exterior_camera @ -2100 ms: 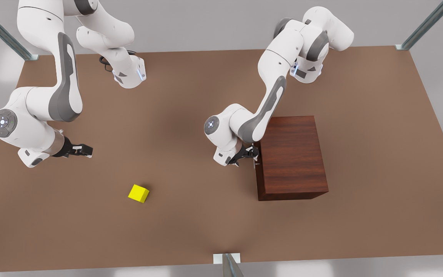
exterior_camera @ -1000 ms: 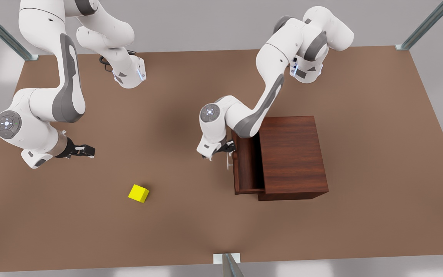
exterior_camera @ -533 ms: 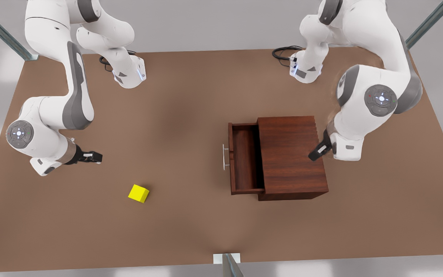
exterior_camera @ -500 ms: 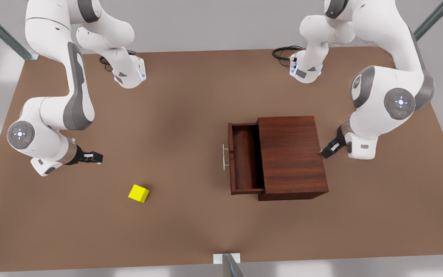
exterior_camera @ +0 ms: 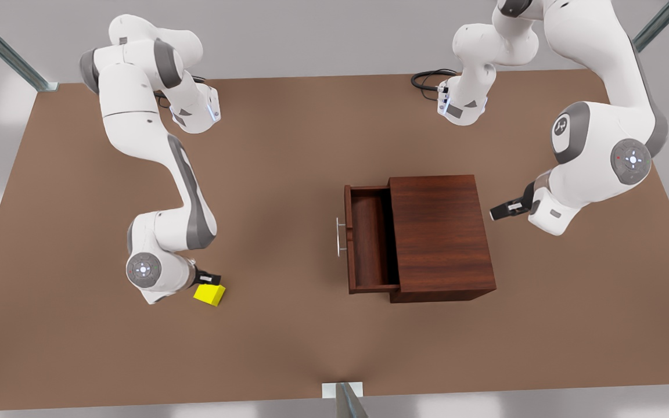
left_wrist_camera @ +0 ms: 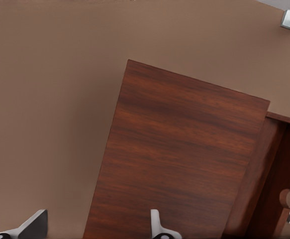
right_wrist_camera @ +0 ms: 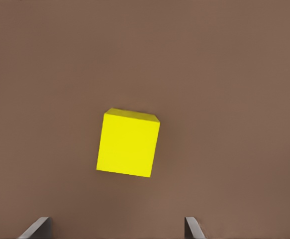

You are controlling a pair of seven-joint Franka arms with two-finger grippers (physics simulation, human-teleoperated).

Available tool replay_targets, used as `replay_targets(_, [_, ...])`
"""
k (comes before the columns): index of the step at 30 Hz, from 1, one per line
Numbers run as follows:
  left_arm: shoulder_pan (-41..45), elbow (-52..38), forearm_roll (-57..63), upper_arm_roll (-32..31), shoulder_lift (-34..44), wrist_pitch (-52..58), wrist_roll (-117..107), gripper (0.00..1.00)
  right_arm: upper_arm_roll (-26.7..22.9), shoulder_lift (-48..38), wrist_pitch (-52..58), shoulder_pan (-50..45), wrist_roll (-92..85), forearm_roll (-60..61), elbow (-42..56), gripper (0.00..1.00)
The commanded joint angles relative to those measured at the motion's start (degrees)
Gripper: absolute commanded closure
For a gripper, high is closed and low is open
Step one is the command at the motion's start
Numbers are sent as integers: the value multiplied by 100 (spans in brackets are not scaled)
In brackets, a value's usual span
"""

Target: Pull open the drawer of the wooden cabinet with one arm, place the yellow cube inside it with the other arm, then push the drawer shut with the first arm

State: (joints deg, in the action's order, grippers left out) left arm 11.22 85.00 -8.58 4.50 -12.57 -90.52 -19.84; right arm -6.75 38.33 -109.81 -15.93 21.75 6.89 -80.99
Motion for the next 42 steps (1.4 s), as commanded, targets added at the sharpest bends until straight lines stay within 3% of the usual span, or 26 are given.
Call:
replay_targets(1, [11,7,-12,-20,-9,-150,2371,0,-28,95,-646,-33,2359,497,4,0])
replay_targets(11, [-217,-10,50,33,0,-36,2371,0,-152,465,-1236,195,2536,621,-75,0])
replay_targets(12, [-611,-80,6,-116,53,-10,2371,0,-152,500,-1236,195,2536,621,-75,0])
replay_targets(13, [-1323,-98,76,-880,44,-62,2371,0,-143,535,-1253,178,2536,612,-75,0])
replay_targets(14, [-1430,-107,67,-890,18,-97,2371,0,-134,552,-1429,160,2519,585,-154,0])
replay_targets(32, [-1430,-98,269,-837,18,-115,2371,0,156,684,-1675,169,1974,-135,-488,0])
replay_targets(40, [-1430,-54,278,-837,27,-115,2380,0,385,895,-1877,336,1930,-329,-471,0])
replay_targets(42, [-1430,-54,278,-837,27,-115,2380,0,639,886,-1877,582,1930,-346,-471,3])
